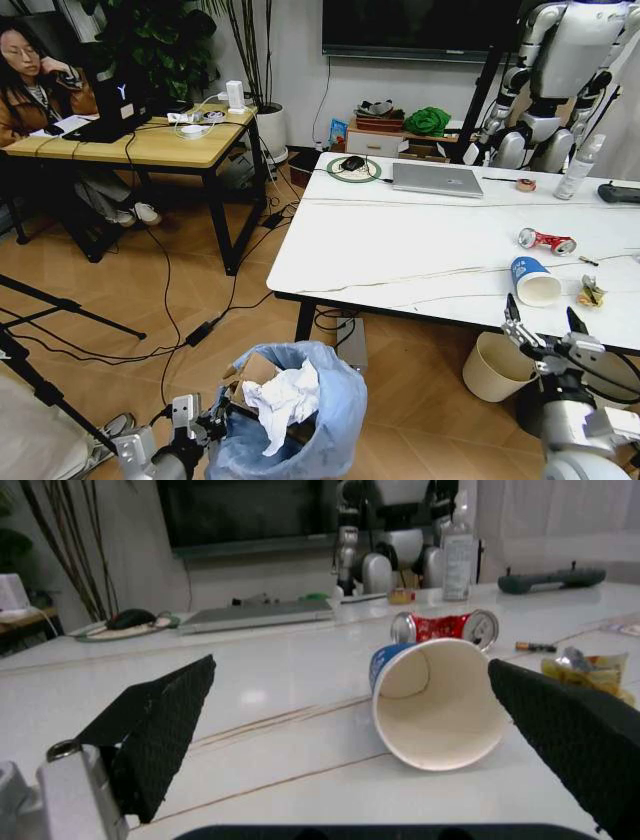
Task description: Pick up the trash bin and place the trash from the table into it.
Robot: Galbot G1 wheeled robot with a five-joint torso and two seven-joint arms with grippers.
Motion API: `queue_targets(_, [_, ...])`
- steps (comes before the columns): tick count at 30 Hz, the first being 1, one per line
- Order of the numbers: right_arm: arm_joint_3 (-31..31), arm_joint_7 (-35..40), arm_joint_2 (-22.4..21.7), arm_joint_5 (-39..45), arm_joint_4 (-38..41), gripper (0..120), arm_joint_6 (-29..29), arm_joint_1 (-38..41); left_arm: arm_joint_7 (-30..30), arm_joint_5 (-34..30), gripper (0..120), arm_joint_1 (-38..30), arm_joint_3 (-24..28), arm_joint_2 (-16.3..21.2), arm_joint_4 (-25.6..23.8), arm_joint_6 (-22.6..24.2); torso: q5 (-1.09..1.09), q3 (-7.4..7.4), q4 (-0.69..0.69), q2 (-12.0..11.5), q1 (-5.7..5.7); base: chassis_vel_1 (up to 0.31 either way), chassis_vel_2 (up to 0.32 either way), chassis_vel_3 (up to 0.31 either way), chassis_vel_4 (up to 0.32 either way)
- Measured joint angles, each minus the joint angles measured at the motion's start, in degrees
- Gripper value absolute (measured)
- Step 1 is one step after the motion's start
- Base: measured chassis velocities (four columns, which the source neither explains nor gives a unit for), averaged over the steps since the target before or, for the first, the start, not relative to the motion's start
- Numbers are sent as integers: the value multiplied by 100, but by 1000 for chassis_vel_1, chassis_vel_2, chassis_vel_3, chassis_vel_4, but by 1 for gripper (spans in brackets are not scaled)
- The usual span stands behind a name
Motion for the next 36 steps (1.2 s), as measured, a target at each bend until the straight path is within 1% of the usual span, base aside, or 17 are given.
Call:
queue_targets(2, [-33,49,-52,38,-20,100,-149,69,0,4,0,1,-16,-16,-23,5,0,0,0,0,0,0,0,0,0])
queue_targets(4, [-110,109,-274,235,-224,100,-500,371,1,30,0,18,-48,-74,-117,21,1,0,-1,0,1,0,0,0,0])
queue_targets(8, [-129,73,-708,628,-708,100,-792,843,20,138,0,124,-79,-181,-243,29,1,0,0,0,1,0,0,0,0])
queue_targets(9, [-129,73,-708,628,-708,100,-792,843,20,138,0,124,-79,-181,-243,29,1,0,0,0,1,0,0,0,0])
queue_targets(11, [-174,-47,-961,716,-997,100,-828,1021,60,233,0,197,-109,-233,-275,26,0,0,0,0,1,0,0,0,0])
queue_targets(13, [-246,-116,-1074,728,-1240,100,-805,1148,76,286,0,229,-143,-283,-285,20,2,0,-1,0,1,0,0,0,0])
queue_targets(17, [-295,-155,-1136,766,-1470,97,-758,1298,78,318,0,248,-164,-338,-303,13,2,0,-1,0,1,0,0,0,0])
queue_targets(20, [-302,-160,-1214,781,-1613,89,-706,1383,78,334,0,257,-169,-355,-318,13,0,0,-1,0,1,0,0,0,0])
queue_targets(22, [-303,-162,-1252,784,-1654,79,-683,1397,76,335,0,255,-175,-355,-321,13,0,0,-1,0,1,0,0,0,0])
queue_targets(23, [-303,-162,-1252,784,-1654,79,-683,1397,76,335,0,255,-175,-355,-321,13,0,0,-1,0,1,0,0,0,0])
queue_targets(24, [-304,-163,-1252,784,-1652,75,-681,1390,74,335,0,253,-176,-352,-323,12,0,0,-1,0,1,0,0,0,0])
queue_targets(25, [-307,-163,-1248,784,-1638,69,-681,1379,70,335,0,250,-176,-347,-323,12,0,0,-2,0,1,0,0,0,0])
queue_targets(28, [-319,-154,-1225,779,-1574,57,-683,1351,56,330,0,236,-161,-340,-323,12,0,-1,-1,0,1,0,0,0,0])
queue_targets(29, [-319,-154,-1225,779,-1574,57,-683,1351,56,330,0,236,-161,-340,-323,12,0,-1,-1,0,1,0,0,0,0])
queue_targets(34, [-323,-141,-1219,782,-1489,35,-686,1298,47,315,0,240,-156,-297,-319,13,0,-1,-2,0,0,0,0,0,0])
queue_targets(35, [-323,-141,-1217,782,-1479,34,-687,1294,46,313,0,244,-158,-288,-320,13,0,-1,-1,0,1,0,0,0,0])
queue_targets(36, [-323,-141,-1212,782,-1460,27,-690,1285,46,310,0,253,-164,-276,-327,12,0,-1,-1,0,0,0,0,0,0])
